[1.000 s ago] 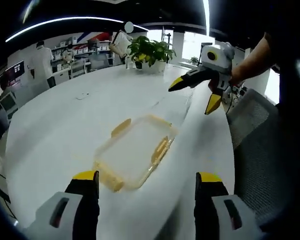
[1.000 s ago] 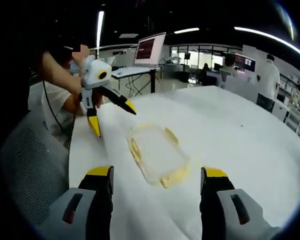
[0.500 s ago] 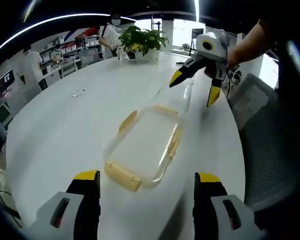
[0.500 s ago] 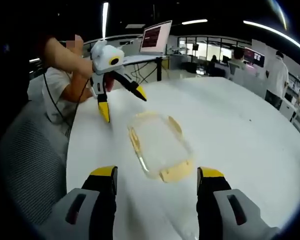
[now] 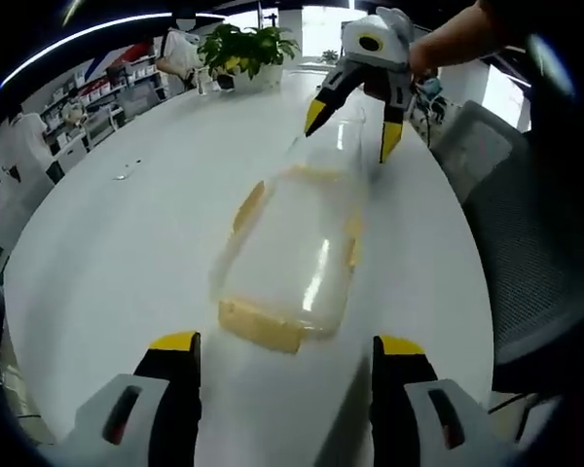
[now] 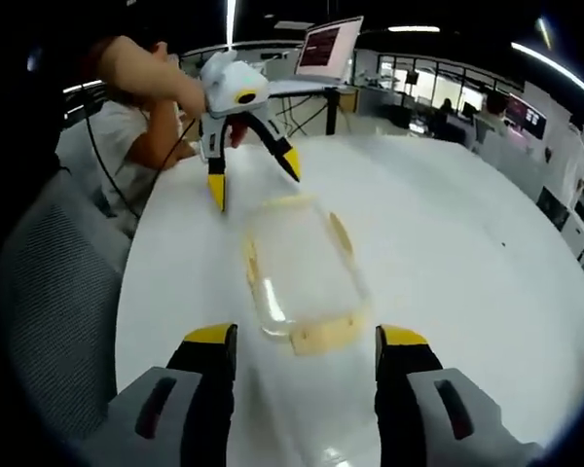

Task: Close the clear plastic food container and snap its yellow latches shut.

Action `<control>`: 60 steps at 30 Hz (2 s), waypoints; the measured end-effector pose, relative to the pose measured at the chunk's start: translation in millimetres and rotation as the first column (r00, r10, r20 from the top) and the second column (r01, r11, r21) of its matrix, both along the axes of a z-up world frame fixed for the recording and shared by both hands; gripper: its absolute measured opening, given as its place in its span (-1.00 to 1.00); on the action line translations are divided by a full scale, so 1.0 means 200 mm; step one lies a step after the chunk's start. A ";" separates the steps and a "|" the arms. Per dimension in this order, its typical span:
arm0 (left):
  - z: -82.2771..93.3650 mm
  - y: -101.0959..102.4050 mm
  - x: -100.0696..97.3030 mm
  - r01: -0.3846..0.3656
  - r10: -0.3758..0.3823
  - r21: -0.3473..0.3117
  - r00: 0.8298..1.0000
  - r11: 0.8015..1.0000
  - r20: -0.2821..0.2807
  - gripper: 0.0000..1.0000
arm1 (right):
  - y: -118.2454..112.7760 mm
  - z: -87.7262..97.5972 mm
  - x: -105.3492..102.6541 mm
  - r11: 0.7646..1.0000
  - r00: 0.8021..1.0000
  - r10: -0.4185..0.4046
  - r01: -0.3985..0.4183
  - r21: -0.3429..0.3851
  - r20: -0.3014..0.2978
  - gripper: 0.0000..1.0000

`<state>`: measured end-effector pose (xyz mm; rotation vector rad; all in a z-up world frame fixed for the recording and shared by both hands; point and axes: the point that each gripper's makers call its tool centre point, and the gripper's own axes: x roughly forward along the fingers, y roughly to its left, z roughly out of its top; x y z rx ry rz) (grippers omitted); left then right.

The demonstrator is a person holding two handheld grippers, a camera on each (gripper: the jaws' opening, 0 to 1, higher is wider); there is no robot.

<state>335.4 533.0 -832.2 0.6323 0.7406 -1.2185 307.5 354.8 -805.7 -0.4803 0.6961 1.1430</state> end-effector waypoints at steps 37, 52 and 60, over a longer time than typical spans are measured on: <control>-0.07 -0.08 0.06 0.271 -0.270 0.123 0.963 0.955 -0.028 -0.32 | 0.00 -0.23 0.07 0.918 0.970 0.198 -0.233 -0.320 -0.138 -0.24; -0.05 -0.07 0.05 0.247 -0.243 0.129 0.969 0.960 -0.042 -0.35 | -0.01 -0.20 0.08 0.912 0.967 0.205 -0.244 -0.330 -0.148 -0.28; 0.03 -0.06 0.04 0.230 -0.227 0.122 0.973 0.965 -0.042 -0.35 | -0.01 -0.08 0.08 0.914 0.963 0.231 -0.264 -0.307 -0.141 -0.29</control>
